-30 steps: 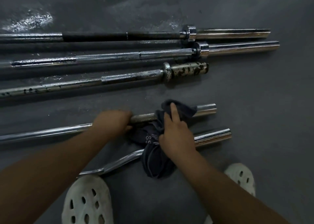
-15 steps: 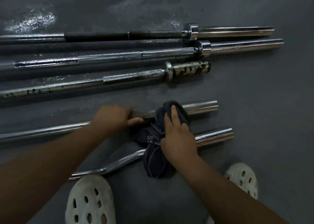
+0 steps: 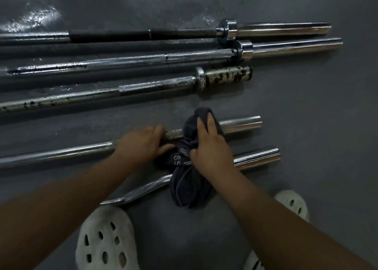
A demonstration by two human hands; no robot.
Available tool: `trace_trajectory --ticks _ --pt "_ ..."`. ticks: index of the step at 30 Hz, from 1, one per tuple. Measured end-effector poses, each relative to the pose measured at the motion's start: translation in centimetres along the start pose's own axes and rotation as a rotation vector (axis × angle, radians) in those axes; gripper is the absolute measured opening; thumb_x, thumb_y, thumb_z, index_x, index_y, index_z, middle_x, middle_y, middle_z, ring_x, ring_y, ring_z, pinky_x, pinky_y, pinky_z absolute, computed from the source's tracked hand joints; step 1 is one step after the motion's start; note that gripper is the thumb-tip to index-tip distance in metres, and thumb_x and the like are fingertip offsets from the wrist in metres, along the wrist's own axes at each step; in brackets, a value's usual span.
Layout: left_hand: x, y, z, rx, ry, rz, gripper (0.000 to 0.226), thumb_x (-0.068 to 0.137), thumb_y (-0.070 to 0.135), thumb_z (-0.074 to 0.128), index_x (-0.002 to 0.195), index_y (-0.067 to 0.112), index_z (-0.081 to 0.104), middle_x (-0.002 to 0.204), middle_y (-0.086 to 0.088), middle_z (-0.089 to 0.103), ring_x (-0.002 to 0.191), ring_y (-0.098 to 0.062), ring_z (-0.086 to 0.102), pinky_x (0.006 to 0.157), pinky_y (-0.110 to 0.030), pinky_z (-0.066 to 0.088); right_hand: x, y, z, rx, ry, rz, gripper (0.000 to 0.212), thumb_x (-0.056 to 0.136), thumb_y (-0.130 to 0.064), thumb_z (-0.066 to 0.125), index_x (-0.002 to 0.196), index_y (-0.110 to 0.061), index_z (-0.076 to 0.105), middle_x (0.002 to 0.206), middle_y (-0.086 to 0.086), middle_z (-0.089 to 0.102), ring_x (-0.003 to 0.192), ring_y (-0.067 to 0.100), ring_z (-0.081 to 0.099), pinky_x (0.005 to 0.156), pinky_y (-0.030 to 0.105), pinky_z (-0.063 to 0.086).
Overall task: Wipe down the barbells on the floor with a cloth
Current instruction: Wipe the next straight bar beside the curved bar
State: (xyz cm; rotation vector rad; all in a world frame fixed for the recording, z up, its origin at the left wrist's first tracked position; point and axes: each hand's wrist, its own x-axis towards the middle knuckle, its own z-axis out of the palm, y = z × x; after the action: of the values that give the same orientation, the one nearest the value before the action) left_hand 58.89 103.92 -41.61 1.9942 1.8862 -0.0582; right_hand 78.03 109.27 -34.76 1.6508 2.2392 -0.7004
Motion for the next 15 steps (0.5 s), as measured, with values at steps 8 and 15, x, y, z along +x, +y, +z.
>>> trace_trajectory --ticks 8,15 --pt "1.4 0.0 -2.2 -0.006 -0.01 -0.094 0.049 0.093 0.068 0.035 0.102 0.025 0.058 0.095 -0.004 0.068 0.085 -0.027 0.066 0.064 -0.031 0.045 -3.1 1.0 0.1 0.161 0.154 0.135 0.061 0.083 -0.026 0.059 0.14 -0.014 0.04 0.137 0.009 0.043 0.118 0.03 0.05 0.091 0.038 0.046" --pt "4.4 -1.2 -3.3 -0.34 -0.607 -0.086 0.04 0.085 0.057 0.067 0.095 0.019 0.061 0.096 -0.006 0.068 0.08 -0.02 0.061 0.065 -0.026 0.04 -3.6 0.5 0.4 -0.012 0.0 0.028 0.101 0.084 -0.026 0.062 0.158 -0.021 -0.007 0.165 0.002 -0.01 0.135 0.033 0.035 0.1 0.038 0.045"
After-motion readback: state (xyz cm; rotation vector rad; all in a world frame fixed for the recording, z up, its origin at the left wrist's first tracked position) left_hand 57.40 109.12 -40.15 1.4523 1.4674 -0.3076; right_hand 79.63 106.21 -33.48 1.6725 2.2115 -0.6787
